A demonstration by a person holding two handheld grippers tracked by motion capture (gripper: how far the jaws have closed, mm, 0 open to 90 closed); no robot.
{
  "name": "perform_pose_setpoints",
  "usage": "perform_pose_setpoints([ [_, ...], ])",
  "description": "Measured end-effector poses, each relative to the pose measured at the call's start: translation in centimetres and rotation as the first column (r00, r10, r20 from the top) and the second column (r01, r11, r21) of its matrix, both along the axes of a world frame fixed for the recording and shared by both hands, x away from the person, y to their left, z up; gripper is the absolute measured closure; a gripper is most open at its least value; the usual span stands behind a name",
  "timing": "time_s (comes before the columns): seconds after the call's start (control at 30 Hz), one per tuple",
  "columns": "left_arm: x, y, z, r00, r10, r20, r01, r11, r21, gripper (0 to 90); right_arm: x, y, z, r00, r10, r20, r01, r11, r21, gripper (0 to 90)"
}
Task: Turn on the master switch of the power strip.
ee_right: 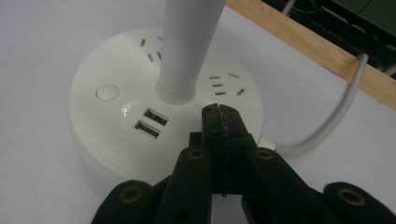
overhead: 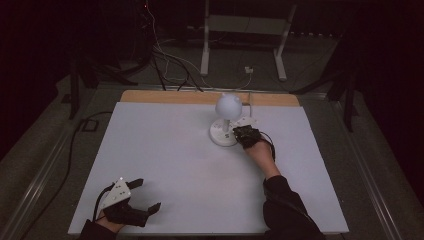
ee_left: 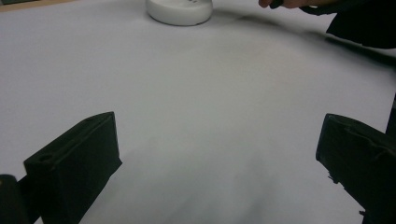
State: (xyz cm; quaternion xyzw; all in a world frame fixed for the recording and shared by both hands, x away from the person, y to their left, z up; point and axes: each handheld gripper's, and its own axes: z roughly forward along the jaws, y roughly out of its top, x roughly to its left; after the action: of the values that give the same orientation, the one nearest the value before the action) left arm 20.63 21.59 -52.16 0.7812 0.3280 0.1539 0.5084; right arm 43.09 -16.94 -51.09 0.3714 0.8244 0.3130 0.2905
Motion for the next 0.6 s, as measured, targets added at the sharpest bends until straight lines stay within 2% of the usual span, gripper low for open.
perform_pose_setpoints([
  [0.07,0.0,0.0,0.0,1.0,0.002,-0.002,-0.002,1.0,-0.002,0.1,0.0,0.1,0.0,1.0,-0.001,0.002,0.001,1.0,-0.005,90.0],
  [0.1,0.1,0.1,0.0,1.0,0.003,-0.002,-0.003,1.0,-0.002,0.1,-0.1,0.3,0.0,0.9999,0.001,0.01,0.0,0.9994,-0.036,90.0],
  [0.13,0.1,0.1,0.0,1.0,0.003,-0.001,-0.003,1.0,-0.003,0.1,-0.1,0.4,0.1,0.9999,0.006,0.014,-0.005,0.999,-0.044,90.0],
  [0.2,0.1,0.1,0.0,1.0,0.003,-0.001,-0.003,1.0,-0.005,0.1,-0.1,0.4,0.3,0.9999,0.012,0.002,-0.012,0.9992,-0.037,90.0],
  [0.27,0.0,0.1,0.0,1.0,0.004,0.0,-0.004,1.0,-0.007,0.1,-0.3,0.5,0.6,0.9997,0.021,0.01,-0.02,0.9987,-0.048,90.0],
  [0.33,0.0,0.1,0.0,1.0,0.004,-0.001,-0.004,1.0,-0.005,0.1,-0.1,0.4,0.8,0.9999,0.014,0.008,-0.014,0.9995,-0.027,90.0],
  [0.4,0.0,0.1,0.0,1.0,0.003,-0.001,-0.003,1.0,-0.007,0.1,-0.1,0.2,1.1,0.9999,0.008,0.007,-0.008,0.9997,0.024,90.0],
  [0.53,0.1,0.1,0.0,1.0,0.004,0.0,-0.004,1.0,-0.007,0.1,-0.2,0.0,1.6,0.9999,0.002,0.01,-0.003,0.9986,0.053,90.0],
  [0.57,0.1,0.1,0.0,1.0,0.004,-0.001,-0.004,1.0,-0.008,0.1,-0.2,-0.2,1.9,1.0,0.006,-0.005,-0.006,0.9967,0.081,90.0],
  [0.6,0.1,0.1,0.0,1.0,0.004,-0.001,-0.004,1.0,-0.008,0.1,-0.3,-0.2,2.0,0.9999,0.007,-0.009,-0.006,0.9963,0.086,90.0],
])
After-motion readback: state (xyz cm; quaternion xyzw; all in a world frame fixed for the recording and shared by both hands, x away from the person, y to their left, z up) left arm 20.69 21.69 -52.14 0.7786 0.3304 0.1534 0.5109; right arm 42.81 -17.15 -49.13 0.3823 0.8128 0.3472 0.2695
